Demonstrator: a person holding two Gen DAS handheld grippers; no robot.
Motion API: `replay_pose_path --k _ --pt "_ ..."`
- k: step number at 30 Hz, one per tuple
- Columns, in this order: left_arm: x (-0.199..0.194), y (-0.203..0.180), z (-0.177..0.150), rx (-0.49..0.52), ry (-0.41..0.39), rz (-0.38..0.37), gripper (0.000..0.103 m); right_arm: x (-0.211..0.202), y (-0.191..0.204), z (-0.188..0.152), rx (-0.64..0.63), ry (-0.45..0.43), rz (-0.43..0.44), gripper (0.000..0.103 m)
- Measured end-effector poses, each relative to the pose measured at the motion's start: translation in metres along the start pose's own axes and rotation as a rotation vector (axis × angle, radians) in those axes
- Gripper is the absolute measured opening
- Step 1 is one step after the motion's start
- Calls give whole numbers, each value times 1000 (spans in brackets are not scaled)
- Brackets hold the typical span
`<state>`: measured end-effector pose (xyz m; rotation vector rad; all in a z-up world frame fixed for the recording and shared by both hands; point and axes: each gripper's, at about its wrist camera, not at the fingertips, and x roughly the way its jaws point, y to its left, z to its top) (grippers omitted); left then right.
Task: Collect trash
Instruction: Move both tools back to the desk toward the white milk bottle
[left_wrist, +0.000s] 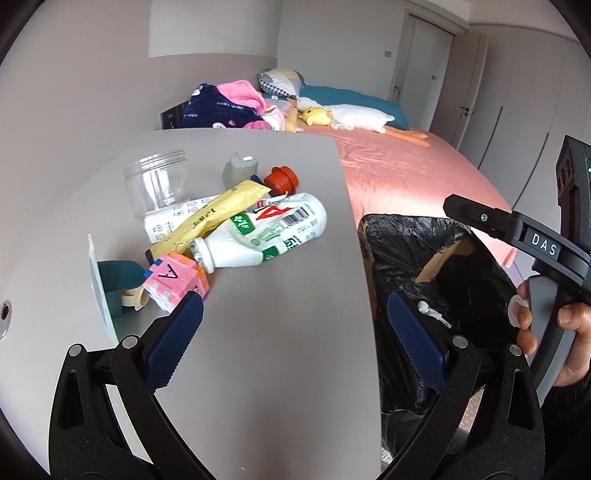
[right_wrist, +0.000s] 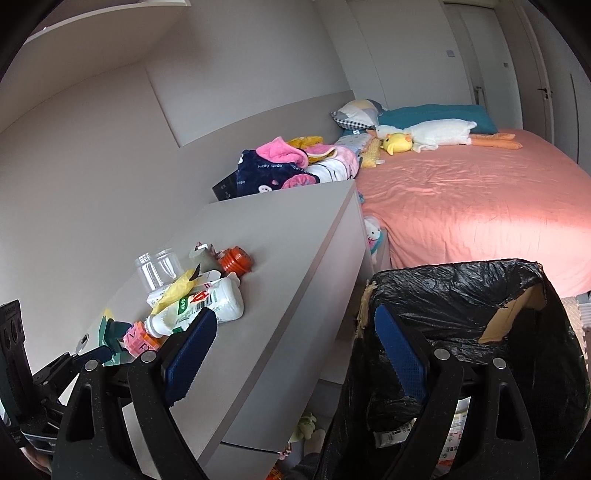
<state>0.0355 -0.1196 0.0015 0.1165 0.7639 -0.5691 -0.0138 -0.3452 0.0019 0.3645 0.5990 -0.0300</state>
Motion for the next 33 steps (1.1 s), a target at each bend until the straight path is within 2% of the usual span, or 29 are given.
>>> replay_pose_path --k 8,17,19,24,33 --pt "-3 30 2 -65 -14 65 97 28 17 -9 38 100 132 88" --pt "-7 58 3 -133 -38 128 97 62 36 -21 189 179 266 86" --pt "-7 65 3 -153 -44 140 97 68 41 -23 208 189 279 81" --pt "-7 81 5 -228 -52 174 97 83 53 -28 235 210 290 80" --pt "6 111 5 -352 -5 214 97 103 57 -30 283 228 297 80"
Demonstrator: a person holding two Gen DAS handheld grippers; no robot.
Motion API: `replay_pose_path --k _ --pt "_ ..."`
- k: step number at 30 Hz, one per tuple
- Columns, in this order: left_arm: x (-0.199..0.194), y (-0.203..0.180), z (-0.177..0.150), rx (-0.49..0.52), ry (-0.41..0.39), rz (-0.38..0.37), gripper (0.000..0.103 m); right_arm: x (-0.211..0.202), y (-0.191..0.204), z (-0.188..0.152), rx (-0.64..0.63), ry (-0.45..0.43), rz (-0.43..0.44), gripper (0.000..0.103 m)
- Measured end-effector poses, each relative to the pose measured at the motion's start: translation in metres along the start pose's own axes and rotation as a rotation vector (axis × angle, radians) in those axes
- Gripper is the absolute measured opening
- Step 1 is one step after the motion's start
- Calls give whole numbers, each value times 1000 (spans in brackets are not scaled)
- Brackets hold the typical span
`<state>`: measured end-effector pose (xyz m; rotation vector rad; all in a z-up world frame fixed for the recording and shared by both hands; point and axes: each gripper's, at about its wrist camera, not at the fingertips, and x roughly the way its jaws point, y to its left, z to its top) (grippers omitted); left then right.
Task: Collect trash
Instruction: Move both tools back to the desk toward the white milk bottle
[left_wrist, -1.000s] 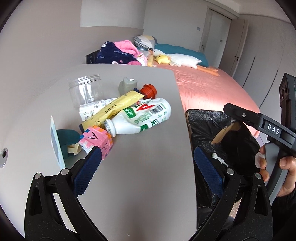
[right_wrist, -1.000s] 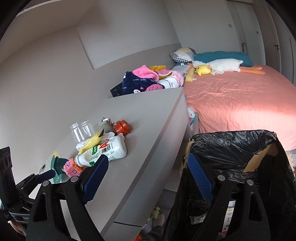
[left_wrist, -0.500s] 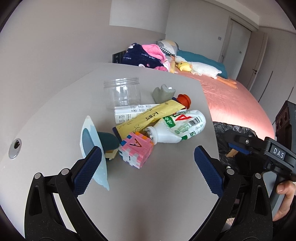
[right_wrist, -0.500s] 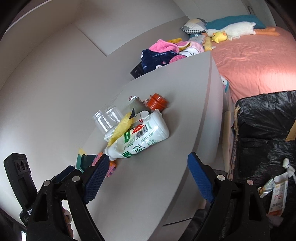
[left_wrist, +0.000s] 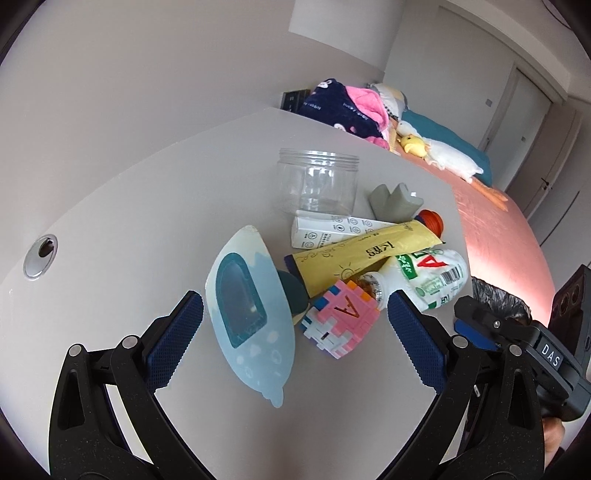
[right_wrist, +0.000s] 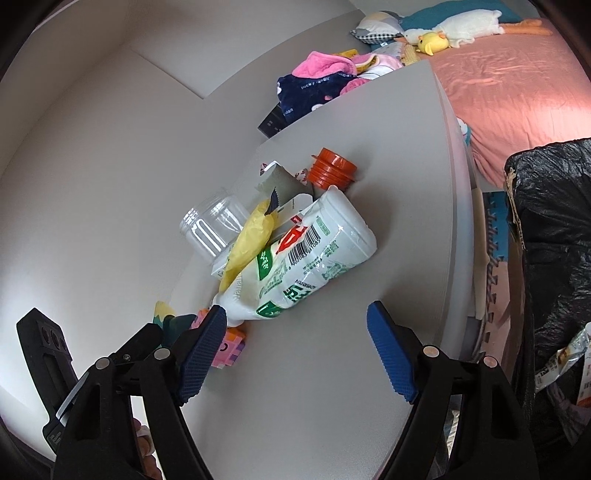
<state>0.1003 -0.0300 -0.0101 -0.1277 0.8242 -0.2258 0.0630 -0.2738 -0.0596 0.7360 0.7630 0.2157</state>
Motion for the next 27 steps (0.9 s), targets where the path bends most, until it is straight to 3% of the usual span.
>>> replay_pose_path --k 10,16,21,27 --pt "32 7 7 -25 77 47 97 14 2 8 46 -42 12 78" --pt "39 20 8 -60 92 15 97 10 -8 14 119 -65 41 74" --pt "41 31 11 -94 99 6 97 9 -5 14 112 -44 46 74" --pt "36 31 14 -64 99 69 97 19 8 13 63 5 10 70"
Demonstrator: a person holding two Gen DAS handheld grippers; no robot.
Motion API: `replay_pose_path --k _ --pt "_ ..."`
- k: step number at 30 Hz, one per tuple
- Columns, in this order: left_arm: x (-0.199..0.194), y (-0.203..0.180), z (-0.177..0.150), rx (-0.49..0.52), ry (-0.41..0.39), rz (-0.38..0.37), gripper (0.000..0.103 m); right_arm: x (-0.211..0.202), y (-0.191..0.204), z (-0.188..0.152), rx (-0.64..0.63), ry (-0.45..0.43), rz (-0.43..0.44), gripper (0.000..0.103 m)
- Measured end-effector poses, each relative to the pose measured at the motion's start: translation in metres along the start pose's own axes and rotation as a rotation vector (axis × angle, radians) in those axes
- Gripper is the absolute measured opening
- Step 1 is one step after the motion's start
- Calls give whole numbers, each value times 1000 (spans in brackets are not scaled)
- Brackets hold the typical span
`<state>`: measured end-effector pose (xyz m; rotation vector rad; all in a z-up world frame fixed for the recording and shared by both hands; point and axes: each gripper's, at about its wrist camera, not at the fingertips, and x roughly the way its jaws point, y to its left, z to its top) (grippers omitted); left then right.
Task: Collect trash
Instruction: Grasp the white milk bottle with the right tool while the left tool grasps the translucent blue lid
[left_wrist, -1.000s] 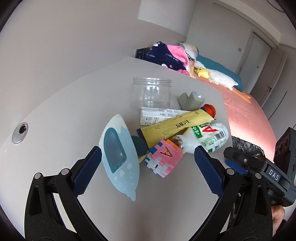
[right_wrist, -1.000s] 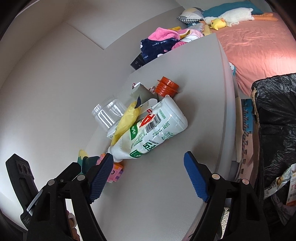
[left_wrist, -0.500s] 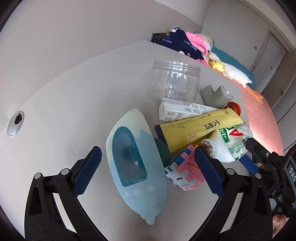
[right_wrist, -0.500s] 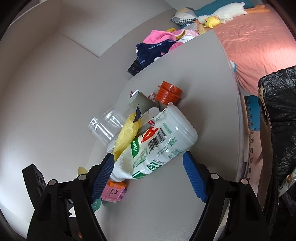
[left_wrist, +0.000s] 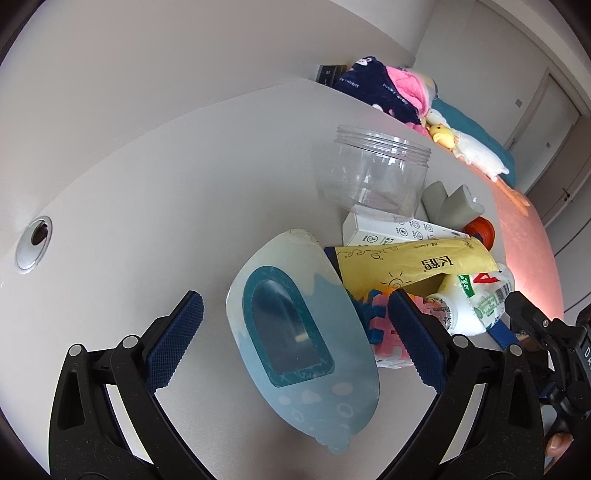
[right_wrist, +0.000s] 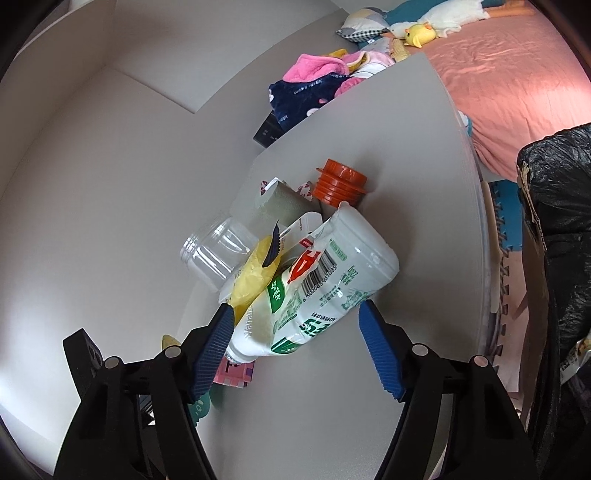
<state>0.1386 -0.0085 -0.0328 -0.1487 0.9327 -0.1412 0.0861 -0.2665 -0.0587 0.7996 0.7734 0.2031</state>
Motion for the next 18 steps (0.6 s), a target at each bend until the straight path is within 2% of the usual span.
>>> replay_pose_path --k 5,8,12,18 --pt "-3 -2 -1 27 0 26 97 11 6 4 -11 -22 -27 68" --pt "-4 -1 -2 31 3 25 97 19 4 10 6 -33 -31 63" --pt "-4 1 -3 17 9 17 97 31 -1 20 23 -20 -4 39" --pt "-1 -2 -2 -5 10 4 97 21 2 19 -46 -59 0 36"
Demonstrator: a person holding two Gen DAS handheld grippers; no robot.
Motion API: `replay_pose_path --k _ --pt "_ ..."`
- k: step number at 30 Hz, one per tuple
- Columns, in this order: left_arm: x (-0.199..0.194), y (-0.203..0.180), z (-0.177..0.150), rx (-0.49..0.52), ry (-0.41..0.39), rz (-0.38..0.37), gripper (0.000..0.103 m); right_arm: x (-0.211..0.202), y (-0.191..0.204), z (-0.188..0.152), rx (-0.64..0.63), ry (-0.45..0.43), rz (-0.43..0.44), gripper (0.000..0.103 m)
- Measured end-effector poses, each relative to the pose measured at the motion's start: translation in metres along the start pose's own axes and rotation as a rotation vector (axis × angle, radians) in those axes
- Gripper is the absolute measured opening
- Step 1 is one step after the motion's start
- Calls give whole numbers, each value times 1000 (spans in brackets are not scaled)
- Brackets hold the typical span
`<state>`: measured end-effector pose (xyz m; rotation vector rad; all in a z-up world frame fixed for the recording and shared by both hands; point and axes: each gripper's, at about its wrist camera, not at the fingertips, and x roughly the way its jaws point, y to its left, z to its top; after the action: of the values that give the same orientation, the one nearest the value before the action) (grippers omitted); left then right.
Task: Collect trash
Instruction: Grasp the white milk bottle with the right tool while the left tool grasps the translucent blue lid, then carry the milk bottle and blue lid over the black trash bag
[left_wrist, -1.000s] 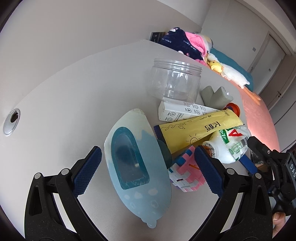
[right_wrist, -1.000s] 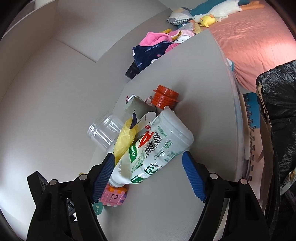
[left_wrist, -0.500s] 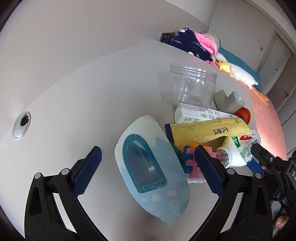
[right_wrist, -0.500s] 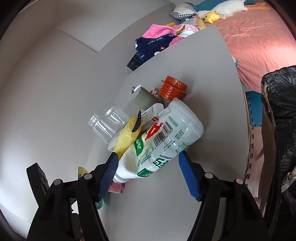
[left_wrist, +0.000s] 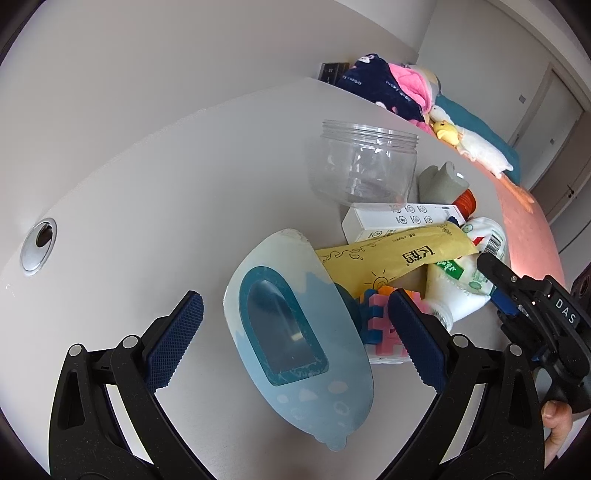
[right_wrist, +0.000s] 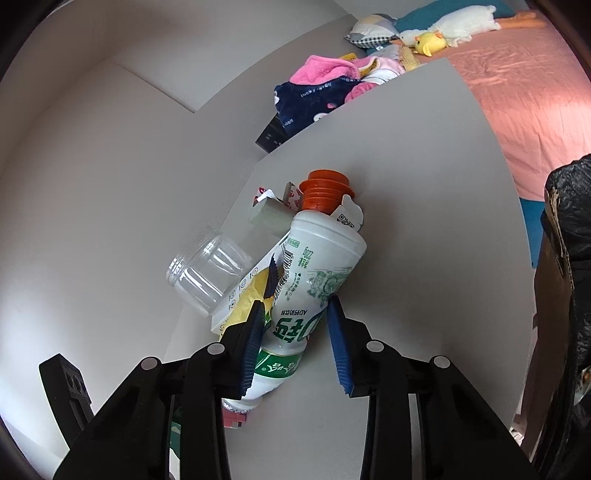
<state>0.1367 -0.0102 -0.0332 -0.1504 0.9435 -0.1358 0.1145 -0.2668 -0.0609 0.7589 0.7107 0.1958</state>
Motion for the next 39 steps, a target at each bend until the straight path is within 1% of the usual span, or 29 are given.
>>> replay_pose_path --k 2,5,6,11,13,14,15,17,18,19,20,24,31,39 --pt "0 2 1 -19 -1 6 97 -5 1 1 -12 -20 -1 34" --pt "-5 15 3 -92 -24 33 97 -10 1 3 -25 -30 -5 32" --pt "-4 17 3 -97 -15 38 97 -10 2 4 -29 -32 -5 32" --pt "8 5 -1 -23 29 62 97 -13 4 4 -47 -29 -5 31" --pt "7 1 -2 -6 17 62 96 -13 5 4 -54 -28 -1 31" --pt "7 0 -2 1 15 70 94 -13 6 4 -56 -26 2 31" --pt "8 0 -2 9 15 80 86 -13 6 4 -58 -25 5 31" --pt "15 3 -3 13 47 87 79 -15 7 4 -65 -20 13 31" --pt "15 2 -4 31 28 110 79 -16 8 3 -71 -19 18 30" --pt "17 0 -5 44 31 127 79 -17 8 3 -79 -18 21 30" --pt "17 -1 -5 55 30 128 77 -18 9 2 -85 -17 24 30" --pt "11 -3 -8 64 14 79 69 -25 12 1 -101 -26 28 30" --pt "-14 -10 -8 64 -41 40 68 -50 16 2 -121 -64 28 30" --pt "-40 -33 -11 73 -86 -3 68 -84 15 4 -136 -114 21 30"
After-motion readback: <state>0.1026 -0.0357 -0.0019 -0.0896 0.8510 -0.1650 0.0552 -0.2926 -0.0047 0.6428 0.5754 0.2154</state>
